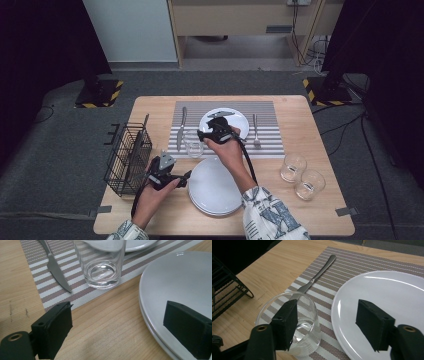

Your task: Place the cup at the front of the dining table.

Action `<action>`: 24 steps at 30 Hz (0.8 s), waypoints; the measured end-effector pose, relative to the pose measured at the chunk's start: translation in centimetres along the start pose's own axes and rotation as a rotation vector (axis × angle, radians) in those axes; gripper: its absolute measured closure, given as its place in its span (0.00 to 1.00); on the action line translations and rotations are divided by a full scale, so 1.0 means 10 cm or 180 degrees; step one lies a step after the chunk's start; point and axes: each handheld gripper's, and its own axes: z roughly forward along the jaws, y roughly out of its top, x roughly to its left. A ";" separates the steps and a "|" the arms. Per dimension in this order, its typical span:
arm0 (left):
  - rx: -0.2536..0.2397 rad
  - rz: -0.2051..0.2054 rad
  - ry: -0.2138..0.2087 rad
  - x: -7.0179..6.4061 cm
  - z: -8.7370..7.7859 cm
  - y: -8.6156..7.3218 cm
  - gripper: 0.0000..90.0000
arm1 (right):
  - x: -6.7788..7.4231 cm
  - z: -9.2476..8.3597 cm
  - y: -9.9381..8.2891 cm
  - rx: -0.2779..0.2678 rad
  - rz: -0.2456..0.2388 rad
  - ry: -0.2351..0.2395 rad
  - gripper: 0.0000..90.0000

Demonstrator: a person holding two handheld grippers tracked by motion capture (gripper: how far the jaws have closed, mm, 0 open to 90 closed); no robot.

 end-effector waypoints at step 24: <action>0.0025 0.0014 0.0034 0.00 0.01 -0.02 0.08 | -0.17 -0.24 -0.06 -0.0220 0.0039 -0.0027 0.08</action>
